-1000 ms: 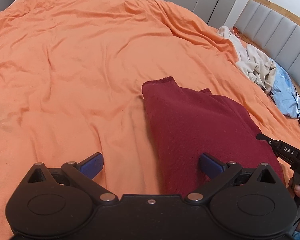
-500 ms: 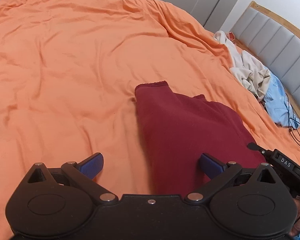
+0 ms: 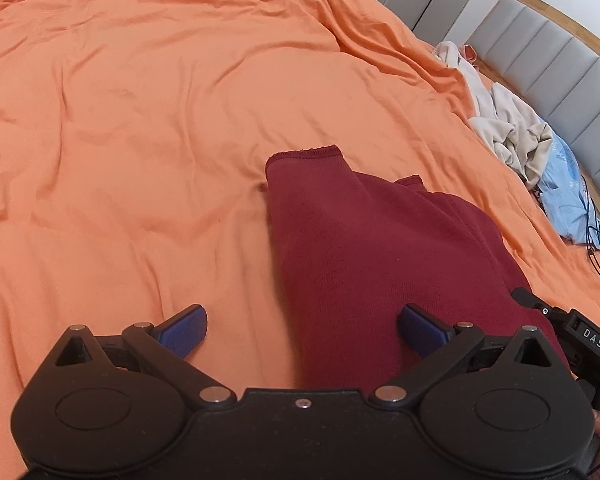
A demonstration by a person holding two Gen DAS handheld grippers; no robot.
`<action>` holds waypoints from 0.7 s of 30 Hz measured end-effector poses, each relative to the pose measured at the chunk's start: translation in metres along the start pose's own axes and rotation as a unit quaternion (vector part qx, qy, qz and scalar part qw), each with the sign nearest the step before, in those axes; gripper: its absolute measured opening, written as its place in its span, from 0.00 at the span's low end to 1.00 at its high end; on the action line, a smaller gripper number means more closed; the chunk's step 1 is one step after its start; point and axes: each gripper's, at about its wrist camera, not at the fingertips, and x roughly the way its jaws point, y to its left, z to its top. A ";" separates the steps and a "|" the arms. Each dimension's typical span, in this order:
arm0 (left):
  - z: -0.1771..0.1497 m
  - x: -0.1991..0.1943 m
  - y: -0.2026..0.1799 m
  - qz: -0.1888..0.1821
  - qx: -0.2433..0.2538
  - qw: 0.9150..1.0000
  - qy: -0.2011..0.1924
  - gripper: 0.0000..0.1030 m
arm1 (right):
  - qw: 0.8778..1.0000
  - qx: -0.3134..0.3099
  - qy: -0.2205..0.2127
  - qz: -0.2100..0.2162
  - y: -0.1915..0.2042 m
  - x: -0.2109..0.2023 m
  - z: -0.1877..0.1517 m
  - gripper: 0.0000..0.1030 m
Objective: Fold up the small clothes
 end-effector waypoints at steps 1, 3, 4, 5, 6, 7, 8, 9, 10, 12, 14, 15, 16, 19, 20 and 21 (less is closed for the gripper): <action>0.000 0.000 0.000 0.000 0.000 1.000 0.000 1.00 | 1.000 0.000 0.000 0.000 0.000 -0.001 0.000 0.52; 0.000 0.001 0.000 -0.001 -0.003 1.000 0.002 1.00 | 1.000 0.002 -0.001 0.000 0.000 -0.001 0.000 0.53; 0.000 0.001 0.001 -0.003 -0.005 1.000 0.004 1.00 | 1.000 0.002 -0.001 0.000 0.000 0.000 0.000 0.53; 0.001 0.002 0.002 -0.003 -0.007 1.000 0.006 1.00 | 1.000 0.002 -0.001 0.000 -0.001 0.000 -0.001 0.53; 0.000 0.002 0.002 -0.003 -0.009 1.000 0.007 1.00 | 1.000 0.002 -0.001 0.000 0.000 0.000 -0.001 0.53; 0.001 0.003 0.003 -0.003 -0.009 1.000 0.008 1.00 | 1.000 0.002 -0.001 0.000 -0.001 0.000 -0.001 0.53; 0.001 0.004 0.003 -0.003 -0.008 1.000 0.010 1.00 | 1.000 0.002 -0.001 0.000 -0.001 0.000 0.000 0.53; 0.001 0.004 0.003 -0.002 -0.006 1.000 0.010 1.00 | 1.000 0.002 0.000 0.000 -0.001 0.000 0.000 0.53; 0.001 0.005 0.003 -0.002 -0.005 1.000 0.011 1.00 | 1.000 0.002 0.000 0.000 -0.001 0.000 0.000 0.53; 0.002 0.006 0.004 -0.002 -0.005 1.000 0.013 1.00 | 1.000 0.002 0.001 -0.001 -0.001 0.000 -0.001 0.54; 0.002 0.007 0.004 -0.003 -0.006 1.000 0.015 1.00 | 1.000 0.002 0.001 -0.001 -0.002 0.000 -0.001 0.54; 0.002 0.008 0.004 -0.003 -0.005 1.000 0.016 1.00 | 1.000 0.002 0.001 -0.001 -0.002 0.001 -0.001 0.54; 0.002 0.008 0.004 -0.003 -0.005 1.000 0.016 1.00 | 1.000 0.003 0.001 -0.002 -0.002 0.001 -0.001 0.54; 0.002 0.010 0.004 -0.003 -0.004 1.000 0.018 1.00 | 1.000 0.002 0.001 -0.001 -0.002 0.001 -0.001 0.54; 0.002 0.011 0.003 -0.003 -0.003 1.000 0.019 1.00 | 1.000 0.003 0.001 -0.001 -0.002 0.001 -0.001 0.54; 0.002 0.011 0.003 -0.002 -0.003 1.000 0.019 1.00 | 1.000 0.002 0.001 -0.001 -0.002 0.001 -0.001 0.54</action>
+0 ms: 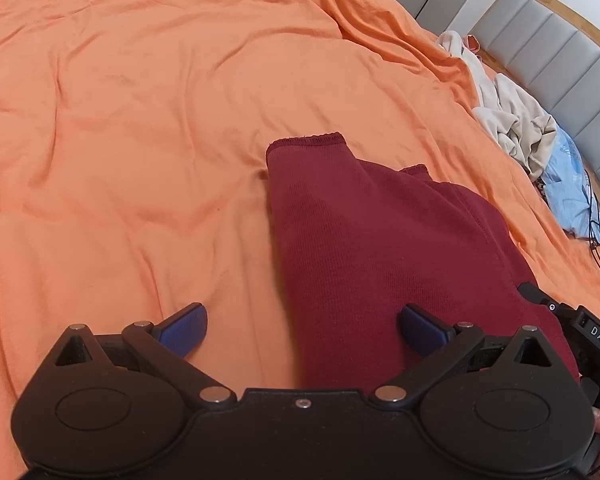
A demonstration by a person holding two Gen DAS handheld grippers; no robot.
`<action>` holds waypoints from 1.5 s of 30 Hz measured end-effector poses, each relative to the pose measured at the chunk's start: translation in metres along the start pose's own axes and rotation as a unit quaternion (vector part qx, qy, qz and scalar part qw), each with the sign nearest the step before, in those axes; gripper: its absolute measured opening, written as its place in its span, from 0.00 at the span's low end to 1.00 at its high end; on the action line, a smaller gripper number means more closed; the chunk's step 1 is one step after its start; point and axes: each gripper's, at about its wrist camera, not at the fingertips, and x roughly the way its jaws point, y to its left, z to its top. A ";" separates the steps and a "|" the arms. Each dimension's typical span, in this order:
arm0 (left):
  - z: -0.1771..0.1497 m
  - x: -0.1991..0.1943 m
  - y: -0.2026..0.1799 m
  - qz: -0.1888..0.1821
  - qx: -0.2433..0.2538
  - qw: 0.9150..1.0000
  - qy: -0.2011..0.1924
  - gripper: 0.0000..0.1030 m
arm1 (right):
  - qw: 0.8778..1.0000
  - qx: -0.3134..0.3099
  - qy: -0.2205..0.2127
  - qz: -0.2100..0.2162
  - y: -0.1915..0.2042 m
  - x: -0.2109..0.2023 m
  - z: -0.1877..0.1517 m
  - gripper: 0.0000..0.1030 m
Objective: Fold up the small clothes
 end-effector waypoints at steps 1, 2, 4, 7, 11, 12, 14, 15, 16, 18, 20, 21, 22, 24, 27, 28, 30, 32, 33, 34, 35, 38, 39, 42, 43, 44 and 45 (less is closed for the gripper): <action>0.000 0.000 0.000 0.001 0.000 1.000 0.000 1.00 | 1.000 0.000 0.000 0.000 0.000 0.000 0.000 0.54; 0.000 0.000 -0.001 0.001 0.000 1.000 0.001 1.00 | 1.000 0.000 0.000 0.000 0.000 0.000 0.000 0.54; 0.000 0.000 -0.002 0.003 0.001 1.000 0.001 1.00 | 1.000 0.000 0.000 0.000 0.000 0.000 0.000 0.54; 0.000 0.000 -0.002 0.003 0.000 1.000 0.001 1.00 | 1.000 0.000 0.000 0.000 0.000 0.000 0.000 0.54; 0.000 0.000 -0.002 0.003 0.002 1.000 0.001 1.00 | 1.000 0.000 0.000 0.001 0.000 0.000 0.000 0.54; 0.001 0.000 -0.002 0.003 0.004 1.000 0.000 1.00 | 1.000 0.000 0.000 0.001 0.000 0.000 0.000 0.54; 0.001 0.000 -0.004 0.003 0.005 1.000 0.001 0.99 | 1.000 0.000 0.000 0.001 0.000 0.000 0.000 0.54; 0.001 0.000 -0.004 0.001 0.004 1.000 0.002 0.98 | 1.000 0.000 0.000 0.001 0.000 0.000 0.000 0.54; 0.002 0.000 -0.004 -0.001 0.003 1.000 0.003 0.97 | 1.000 0.000 0.000 0.001 0.000 0.000 0.000 0.54; 0.003 0.000 -0.004 -0.008 0.003 1.000 0.005 0.94 | 1.000 0.000 0.001 0.001 0.000 0.000 0.000 0.54; 0.004 0.001 -0.006 -0.014 0.006 1.000 0.006 0.90 | 1.000 0.000 0.001 0.000 -0.001 0.000 0.001 0.53; 0.005 0.001 -0.007 -0.019 0.008 1.000 0.007 0.87 | 1.000 0.000 0.001 0.000 0.000 0.000 0.000 0.51; 0.005 0.002 -0.008 -0.025 0.008 1.000 0.008 0.82 | 1.000 -0.001 0.000 0.000 -0.001 0.000 0.000 0.49; 0.006 0.003 -0.008 -0.046 0.004 0.999 0.012 0.66 | 1.000 -0.007 -0.004 -0.001 0.001 0.000 -0.002 0.45; 0.005 0.003 -0.014 -0.047 0.004 0.999 0.012 0.59 | 1.000 -0.021 -0.010 -0.006 0.006 -0.001 -0.005 0.37; 0.005 0.002 -0.018 -0.043 0.013 0.999 0.010 0.55 | 1.000 -0.025 -0.011 -0.008 0.008 -0.001 -0.006 0.34; 0.005 -0.001 -0.027 -0.034 0.032 0.999 0.004 0.48 | 0.999 -0.029 -0.014 -0.011 0.010 -0.003 -0.007 0.30; 0.005 -0.006 -0.036 -0.023 0.057 0.998 -0.003 0.41 | 0.999 -0.037 -0.021 -0.014 0.014 -0.005 -0.008 0.25; 0.005 -0.008 -0.042 -0.017 0.073 0.997 -0.006 0.38 | 0.999 -0.044 -0.025 -0.016 0.017 -0.007 -0.009 0.24; 0.004 -0.009 -0.046 -0.011 0.086 0.996 -0.008 0.36 | 0.998 -0.049 -0.028 -0.017 0.019 -0.009 -0.009 0.22; 0.004 -0.011 -0.050 -0.006 0.095 0.995 -0.010 0.35 | 0.998 -0.052 -0.029 -0.019 0.021 -0.010 -0.008 0.22; 0.003 -0.015 -0.056 0.001 0.113 0.994 -0.015 0.33 | 0.997 -0.062 -0.036 -0.023 0.027 -0.015 -0.011 0.19; 0.004 -0.017 -0.057 0.002 0.117 0.993 -0.017 0.32 | 0.997 -0.064 -0.040 -0.024 0.028 -0.018 -0.012 0.19; 0.003 -0.025 -0.060 -0.001 0.124 0.992 -0.028 0.30 | 0.996 -0.069 -0.048 -0.027 0.032 -0.025 -0.015 0.17; 0.002 -0.028 -0.061 -0.001 0.125 0.992 -0.031 0.30 | 0.996 -0.071 -0.050 -0.030 0.034 -0.026 -0.016 0.17; 0.002 -0.030 -0.061 -0.001 0.127 0.991 -0.034 0.30 | 0.996 -0.073 -0.051 -0.031 0.034 -0.028 -0.017 0.17; 0.001 -0.032 -0.062 -0.001 0.130 0.991 -0.038 0.29 | 0.995 -0.076 -0.053 -0.033 0.036 -0.029 -0.018 0.16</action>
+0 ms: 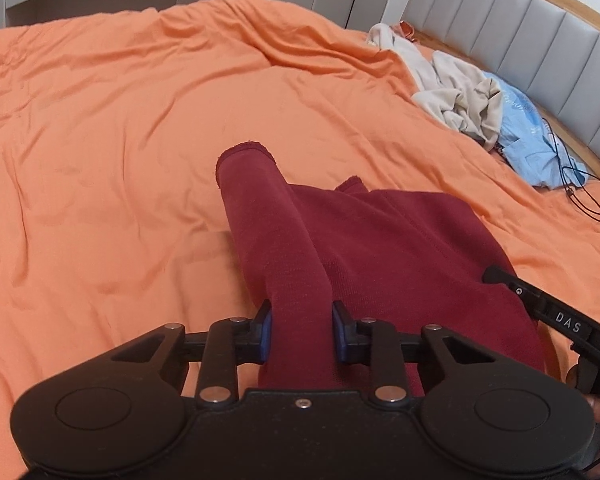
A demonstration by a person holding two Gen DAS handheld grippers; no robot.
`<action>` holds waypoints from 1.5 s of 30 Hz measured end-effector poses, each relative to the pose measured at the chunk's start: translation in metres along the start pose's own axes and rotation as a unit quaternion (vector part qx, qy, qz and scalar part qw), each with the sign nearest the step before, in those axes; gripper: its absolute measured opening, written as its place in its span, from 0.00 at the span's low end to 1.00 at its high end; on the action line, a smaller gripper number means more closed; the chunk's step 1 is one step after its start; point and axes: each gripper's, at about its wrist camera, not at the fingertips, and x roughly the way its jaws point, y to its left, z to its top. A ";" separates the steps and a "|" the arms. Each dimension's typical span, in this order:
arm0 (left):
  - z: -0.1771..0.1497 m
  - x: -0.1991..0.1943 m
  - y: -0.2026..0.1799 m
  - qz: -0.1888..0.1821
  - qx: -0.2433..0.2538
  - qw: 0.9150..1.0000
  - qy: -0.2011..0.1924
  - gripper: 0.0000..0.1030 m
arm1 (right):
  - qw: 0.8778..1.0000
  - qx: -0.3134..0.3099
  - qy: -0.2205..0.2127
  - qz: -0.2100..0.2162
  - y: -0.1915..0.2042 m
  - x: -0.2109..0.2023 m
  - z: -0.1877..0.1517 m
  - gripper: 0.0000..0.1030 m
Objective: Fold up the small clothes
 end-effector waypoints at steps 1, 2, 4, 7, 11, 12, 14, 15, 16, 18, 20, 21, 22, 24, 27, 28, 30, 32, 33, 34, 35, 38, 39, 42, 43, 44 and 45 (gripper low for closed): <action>0.000 -0.002 -0.002 0.000 0.003 1.000 -0.004 0.29 | 1.000 -0.004 -0.002 -0.002 0.002 -0.002 0.000 0.16; 0.000 -0.004 -0.003 0.000 0.008 1.000 -0.007 0.29 | 1.000 -0.008 -0.006 -0.003 0.005 -0.004 0.000 0.16; 0.002 -0.008 -0.006 -0.002 0.015 1.000 -0.013 0.28 | 1.000 -0.013 -0.013 0.000 0.011 -0.008 0.003 0.16; 0.005 -0.013 -0.005 -0.010 0.020 1.000 -0.016 0.28 | 0.999 -0.022 -0.023 0.006 0.021 -0.013 0.008 0.15; 0.010 -0.020 -0.003 -0.018 0.028 0.999 -0.022 0.27 | 0.999 -0.037 -0.033 0.020 0.036 -0.015 0.016 0.15; 0.012 -0.022 -0.002 -0.019 0.030 0.999 -0.024 0.27 | 0.998 -0.043 -0.034 0.022 0.041 -0.014 0.018 0.15; 0.013 -0.024 0.000 -0.017 0.033 0.999 -0.027 0.27 | 0.998 -0.051 -0.035 0.025 0.050 -0.011 0.020 0.15; 0.014 -0.026 0.002 -0.016 0.034 0.999 -0.029 0.27 | 0.998 -0.052 -0.035 0.028 0.054 -0.009 0.021 0.15; 0.015 -0.028 0.004 -0.014 0.034 0.999 -0.031 0.27 | 0.997 -0.053 -0.035 0.033 0.059 -0.007 0.022 0.15; 0.018 -0.032 0.010 -0.007 0.034 0.999 -0.036 0.27 | 0.997 -0.058 -0.034 0.041 0.069 -0.002 0.023 0.15; 0.021 -0.038 0.019 0.003 0.033 0.999 -0.043 0.27 | 0.996 -0.066 -0.033 0.050 0.081 0.006 0.024 0.15; 0.023 -0.041 0.024 0.009 0.032 0.998 -0.046 0.27 | 0.996 -0.069 -0.032 0.054 0.087 0.010 0.024 0.15; 0.025 -0.044 0.030 0.015 0.030 0.998 -0.049 0.27 | 0.995 -0.072 -0.031 0.060 0.094 0.016 0.025 0.15; 0.030 -0.050 0.043 0.028 0.027 0.998 -0.053 0.27 | 0.994 -0.076 -0.028 0.071 0.108 0.028 0.027 0.15; 0.041 -0.058 0.066 0.054 0.021 0.996 -0.061 0.27 | 0.992 -0.085 -0.026 0.093 0.133 0.051 0.031 0.15; 0.045 -0.060 0.073 0.062 0.020 0.996 -0.064 0.27 | 0.991 -0.087 -0.025 0.101 0.142 0.059 0.033 0.15; 0.052 -0.063 0.088 0.080 0.017 0.994 -0.069 0.27 | 0.989 -0.090 -0.023 0.112 0.159 0.075 0.035 0.15; 0.058 -0.065 0.104 0.095 0.013 0.993 -0.072 0.27 | 0.988 -0.093 -0.019 0.121 0.174 0.092 0.037 0.15; 0.060 -0.064 0.111 0.101 0.012 0.992 -0.073 0.27 | 0.988 -0.094 -0.017 0.124 0.180 0.099 0.036 0.15; 0.061 -0.063 0.118 0.107 0.010 0.992 -0.073 0.27 | 0.987 -0.095 -0.015 0.125 0.185 0.106 0.036 0.15; 0.062 -0.061 0.123 0.111 0.009 0.991 -0.072 0.27 | 0.987 -0.096 -0.010 0.127 0.190 0.114 0.035 0.15; 0.058 -0.047 0.137 0.118 0.002 0.991 -0.062 0.27 | 0.988 -0.099 0.010 0.118 0.196 0.134 0.026 0.15; 0.055 -0.039 0.142 0.117 -0.002 0.992 -0.055 0.27 | 0.989 -0.101 0.018 0.111 0.195 0.141 0.022 0.14; 0.042 -0.016 0.156 0.113 -0.018 0.993 -0.030 0.27 | 0.991 -0.103 0.054 0.071 0.187 0.161 0.009 0.15; 0.038 -0.009 0.159 0.120 -0.017 0.992 -0.023 0.29 | 0.991 -0.102 0.061 0.055 0.184 0.166 0.005 0.15; 0.034 -0.004 0.162 0.126 -0.016 0.992 -0.017 0.29 | 0.992 -0.101 0.065 0.043 0.178 0.169 0.001 0.15; 0.031 -0.002 0.165 0.127 -0.019 0.992 -0.014 0.30 | 0.992 -0.097 0.071 0.039 0.172 0.173 -0.001 0.16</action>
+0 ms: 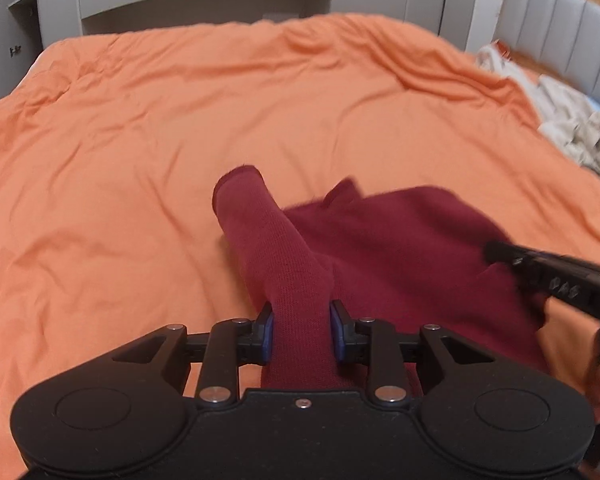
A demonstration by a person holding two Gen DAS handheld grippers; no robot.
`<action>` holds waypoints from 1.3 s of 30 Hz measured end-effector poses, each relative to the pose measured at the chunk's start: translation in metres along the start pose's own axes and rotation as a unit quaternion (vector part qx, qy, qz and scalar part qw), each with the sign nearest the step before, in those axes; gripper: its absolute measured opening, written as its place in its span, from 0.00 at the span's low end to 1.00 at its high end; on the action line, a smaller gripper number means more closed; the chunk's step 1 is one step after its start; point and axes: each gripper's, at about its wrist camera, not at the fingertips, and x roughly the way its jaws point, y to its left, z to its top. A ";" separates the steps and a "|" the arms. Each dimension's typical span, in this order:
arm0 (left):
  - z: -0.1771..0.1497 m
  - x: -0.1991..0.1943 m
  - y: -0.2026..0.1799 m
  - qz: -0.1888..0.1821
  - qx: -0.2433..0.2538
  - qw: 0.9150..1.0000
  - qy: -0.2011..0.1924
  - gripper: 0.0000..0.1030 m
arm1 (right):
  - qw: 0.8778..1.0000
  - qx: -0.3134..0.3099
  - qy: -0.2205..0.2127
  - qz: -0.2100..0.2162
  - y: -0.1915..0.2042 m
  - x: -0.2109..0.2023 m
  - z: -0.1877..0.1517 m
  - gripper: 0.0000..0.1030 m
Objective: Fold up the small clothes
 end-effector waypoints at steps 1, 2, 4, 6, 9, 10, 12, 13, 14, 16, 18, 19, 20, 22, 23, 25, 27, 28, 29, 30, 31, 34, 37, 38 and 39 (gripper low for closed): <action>-0.002 0.002 0.004 -0.004 -0.007 1.000 0.001 0.31 | 1.000 0.007 0.006 -0.001 -0.004 0.002 -0.003 0.16; -0.003 0.003 0.007 -0.008 -0.014 1.000 0.002 0.31 | 1.000 0.013 0.010 -0.001 -0.007 0.004 -0.005 0.16; -0.002 0.005 0.011 -0.013 -0.022 1.000 0.003 0.33 | 1.000 0.015 0.014 -0.004 -0.009 0.007 -0.010 0.17; -0.001 0.006 0.012 -0.013 -0.024 1.000 0.005 0.34 | 1.000 0.010 0.014 -0.008 -0.007 0.007 -0.012 0.18; -0.002 0.006 0.013 -0.012 -0.026 1.000 0.006 0.36 | 1.000 0.011 0.014 -0.010 -0.007 0.006 -0.012 0.21; -0.001 0.006 0.012 -0.011 -0.028 1.000 0.005 0.39 | 1.000 0.012 0.014 -0.010 -0.007 0.008 -0.009 0.23; 0.000 0.007 0.012 -0.009 -0.032 0.999 0.007 0.50 | 1.000 0.015 0.016 -0.019 -0.008 0.008 -0.009 0.37; 0.000 0.007 0.012 -0.009 -0.034 0.999 0.010 0.60 | 0.999 0.012 0.017 -0.028 -0.007 0.009 -0.009 0.48; 0.000 0.007 0.012 -0.008 -0.038 0.999 0.011 0.65 | 0.999 0.008 0.017 -0.035 -0.006 0.009 -0.008 0.52; 0.000 0.006 0.014 -0.004 -0.048 0.999 0.013 0.74 | 0.999 0.007 0.017 -0.039 -0.006 0.007 -0.009 0.66; 0.000 0.003 0.016 -0.001 -0.058 0.998 0.014 0.80 | 0.999 0.010 0.016 -0.045 -0.007 0.005 -0.008 0.72; 0.000 0.001 0.018 0.003 -0.064 0.998 0.014 0.87 | 0.999 0.012 0.014 -0.047 -0.008 0.003 -0.008 0.75; 0.001 -0.002 0.019 0.009 -0.070 0.997 0.013 0.89 | 0.999 0.014 0.013 -0.047 -0.009 0.000 -0.008 0.77; 0.002 -0.008 0.020 0.022 -0.073 0.997 0.005 0.95 | 0.999 0.015 0.005 -0.049 -0.009 -0.006 -0.007 0.88; 0.003 -0.012 0.020 0.028 -0.072 0.997 0.001 0.96 | 0.999 0.014 -0.001 -0.048 -0.010 -0.010 -0.005 0.89; 0.004 -0.022 0.019 0.040 -0.068 0.997 -0.012 0.99 | 0.999 0.011 -0.011 -0.044 -0.008 -0.020 -0.003 0.96; 0.004 -0.034 0.017 0.050 -0.065 0.996 -0.026 0.99 | 0.999 0.006 -0.022 -0.039 -0.005 -0.030 0.000 0.98; 0.004 -0.040 0.015 0.053 -0.063 0.996 -0.033 0.99 | 0.999 0.001 -0.029 -0.037 -0.003 -0.036 0.001 0.99; 0.004 -0.047 0.014 0.055 -0.061 0.996 -0.040 0.99 | 0.999 -0.004 -0.034 -0.037 0.000 -0.042 0.002 1.00; 0.003 -0.054 0.012 0.058 -0.059 0.995 -0.049 0.99 | 0.998 -0.010 -0.042 -0.037 0.003 -0.049 0.002 1.00; 0.001 -0.061 0.010 0.063 -0.058 0.995 -0.057 0.99 | 0.998 -0.016 -0.049 -0.037 0.006 -0.057 0.003 1.00; -0.006 -0.083 0.005 0.074 -0.057 0.992 -0.079 0.99 | 0.996 -0.034 -0.069 -0.034 0.014 -0.079 0.003 1.00; -0.018 -0.105 0.001 0.077 -0.062 0.990 -0.099 0.99 | 0.994 -0.051 -0.087 -0.032 0.022 -0.103 0.000 1.00; -0.022 -0.113 0.000 0.078 -0.064 0.989 -0.105 0.99 | 0.994 -0.055 -0.092 -0.031 0.024 -0.111 -0.002 1.00; -0.027 -0.121 -0.002 0.078 -0.065 0.989 -0.111 0.99 | 0.993 -0.057 -0.096 -0.030 0.027 -0.119 -0.004 1.00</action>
